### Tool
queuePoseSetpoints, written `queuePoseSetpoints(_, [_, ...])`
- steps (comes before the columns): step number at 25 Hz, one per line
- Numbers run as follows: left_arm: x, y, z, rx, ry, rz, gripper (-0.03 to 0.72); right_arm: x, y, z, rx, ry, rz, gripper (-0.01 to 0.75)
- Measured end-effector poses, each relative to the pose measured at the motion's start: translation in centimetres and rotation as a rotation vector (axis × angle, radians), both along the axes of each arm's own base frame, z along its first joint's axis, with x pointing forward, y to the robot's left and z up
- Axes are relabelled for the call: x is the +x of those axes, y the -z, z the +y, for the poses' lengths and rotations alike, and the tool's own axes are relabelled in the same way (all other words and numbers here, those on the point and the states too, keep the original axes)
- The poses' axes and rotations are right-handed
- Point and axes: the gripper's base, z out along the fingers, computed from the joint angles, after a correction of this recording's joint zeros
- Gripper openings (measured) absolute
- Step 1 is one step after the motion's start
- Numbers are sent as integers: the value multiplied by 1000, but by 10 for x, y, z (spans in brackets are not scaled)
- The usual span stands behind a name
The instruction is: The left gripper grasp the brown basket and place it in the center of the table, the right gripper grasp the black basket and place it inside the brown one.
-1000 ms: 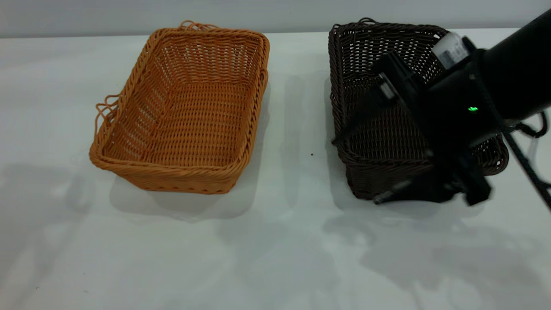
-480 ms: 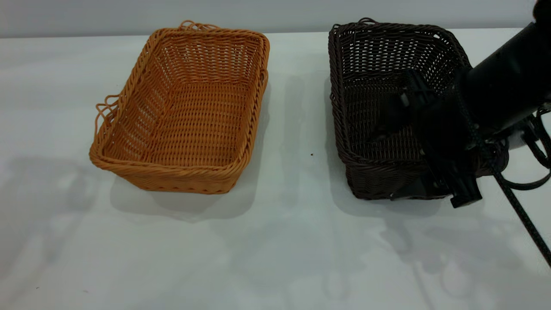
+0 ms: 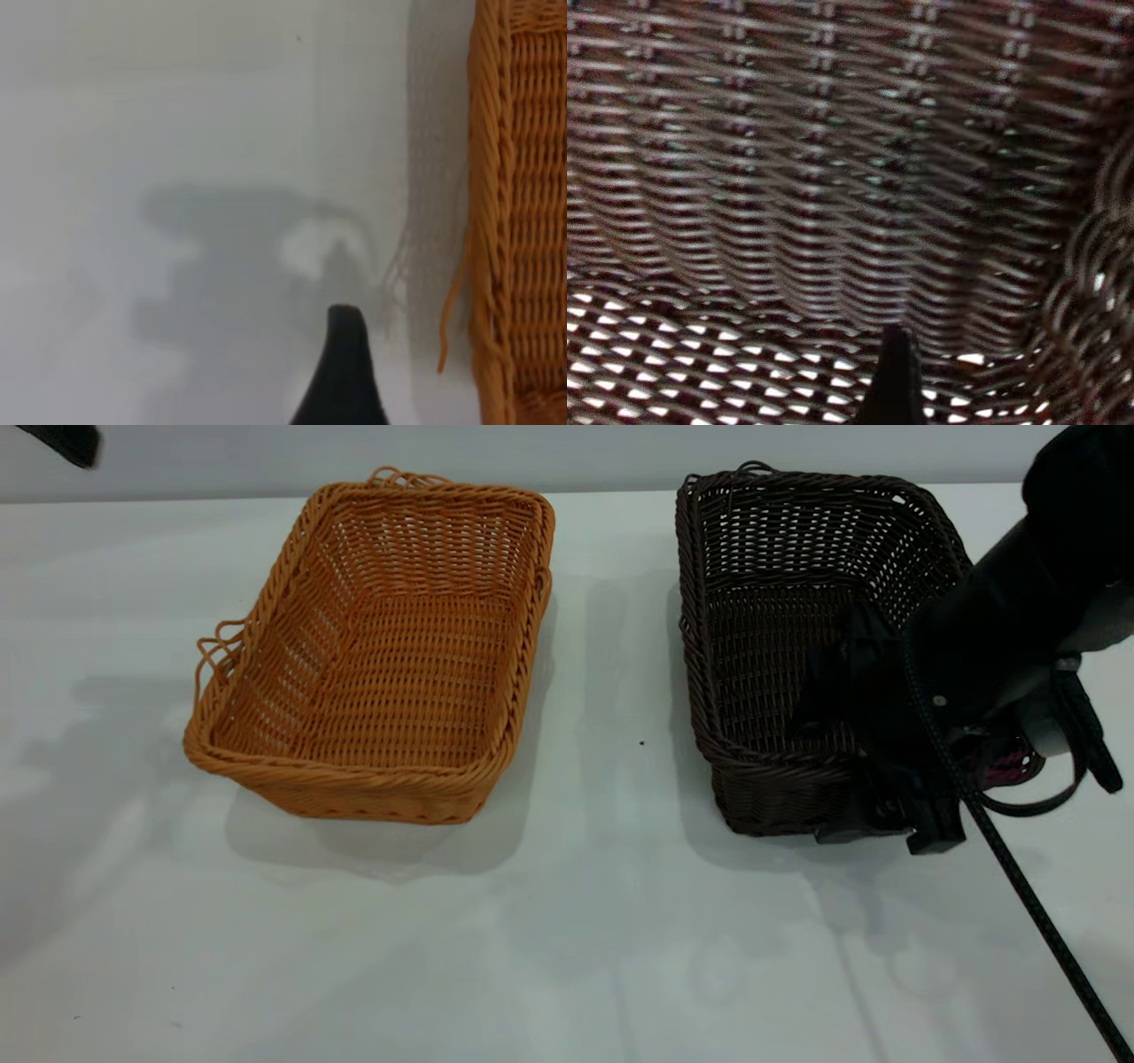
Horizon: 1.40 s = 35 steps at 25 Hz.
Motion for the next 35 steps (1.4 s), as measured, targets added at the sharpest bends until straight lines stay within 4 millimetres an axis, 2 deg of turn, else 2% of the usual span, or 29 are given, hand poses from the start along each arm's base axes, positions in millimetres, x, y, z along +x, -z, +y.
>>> queuePoseSetpoints(3, [18, 22, -8, -21, 21, 42, 555, 3, -1, 1, 3, 0, -9, 590])
queuePoseSetpoints(11, [54, 94, -50, -35, 109, 151, 555, 4, -2, 2, 0, -25, -20, 590])
queuePoseSetpoints(17, [62, 141, -59, -22, 119, 199, 555, 4, -2, 2, -3, -37, -23, 582])
queuePoseSetpoints(20, [60, 157, -60, -20, 115, 229, 524, 4, 0, 1, -7, -37, -19, 537])
queuePoseSetpoints(23, [58, 163, -63, -23, 117, 243, 433, 3, 3, 1, -12, -40, -10, 435])
queuePoseSetpoints(27, [58, 163, -64, -33, 108, 245, 268, 3, 3, 1, -13, -47, -11, 246])
queuePoseSetpoints(29, [58, 163, -64, -35, 105, 243, 194, 3, 3, 1, -10, -49, -11, 213])
queuePoseSetpoints(35, [57, 163, -64, -23, 140, 248, 103, 7, -3, -5, 20, -45, -30, 200])
